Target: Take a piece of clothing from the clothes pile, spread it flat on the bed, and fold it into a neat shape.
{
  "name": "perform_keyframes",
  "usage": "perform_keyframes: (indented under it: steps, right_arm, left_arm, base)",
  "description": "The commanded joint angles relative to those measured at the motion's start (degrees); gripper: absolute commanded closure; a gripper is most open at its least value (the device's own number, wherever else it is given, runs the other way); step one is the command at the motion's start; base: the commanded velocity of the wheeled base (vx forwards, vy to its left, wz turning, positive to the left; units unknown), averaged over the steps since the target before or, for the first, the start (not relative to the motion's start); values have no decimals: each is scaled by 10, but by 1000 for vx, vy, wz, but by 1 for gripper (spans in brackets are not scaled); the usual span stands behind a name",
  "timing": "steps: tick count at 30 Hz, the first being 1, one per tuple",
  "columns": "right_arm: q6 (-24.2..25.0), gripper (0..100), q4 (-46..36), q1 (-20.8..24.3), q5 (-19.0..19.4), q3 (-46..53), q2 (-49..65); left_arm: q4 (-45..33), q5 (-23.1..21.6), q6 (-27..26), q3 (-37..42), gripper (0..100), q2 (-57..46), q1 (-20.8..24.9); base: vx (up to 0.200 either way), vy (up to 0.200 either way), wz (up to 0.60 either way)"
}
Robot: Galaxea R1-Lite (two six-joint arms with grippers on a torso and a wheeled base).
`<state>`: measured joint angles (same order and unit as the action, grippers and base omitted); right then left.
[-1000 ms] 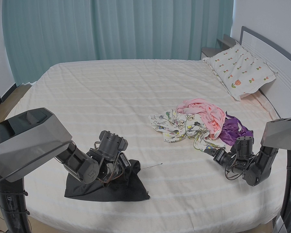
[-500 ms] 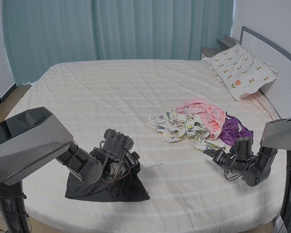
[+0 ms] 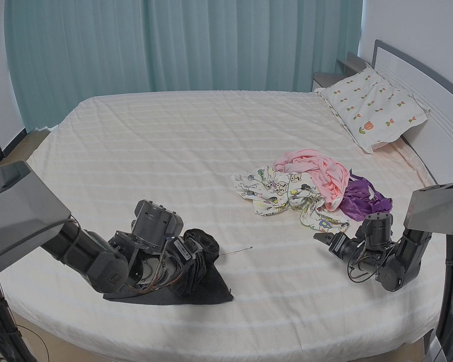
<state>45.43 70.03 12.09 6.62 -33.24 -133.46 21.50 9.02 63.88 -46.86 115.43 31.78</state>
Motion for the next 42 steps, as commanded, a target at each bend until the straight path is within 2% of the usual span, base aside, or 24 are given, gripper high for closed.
perform_keyframes:
  steps: [1,13,28,36,38,42]
  right_arm:
    - [-1,0,19,21,-1,18,16]
    - [-2,0,40,107,-6,24,35]
    - [-25,0,5,220,-6,-61,-22]
    - [-32,0,4,246,-7,-79,-40]
    - [-58,0,6,242,-6,-81,-58]
    - [-75,0,10,241,-3,-77,-66]
  left_arm:
    - [0,-4,0,41,0,-43,-2]
    - [-4,-3,-6,47,0,-64,-49]
    - [-5,-8,-24,50,0,-72,-125]
    - [-5,-21,-24,50,0,-77,-153]
    - [-5,-21,-24,50,0,-77,-160]
    - [-5,-21,-24,50,0,-77,-161]
  base:
    - [-200,0,0]
    - [0,0,0]
    - [0,200,0]
    - [0,200,0]
    - [0,200,0]
    - [0,200,0]
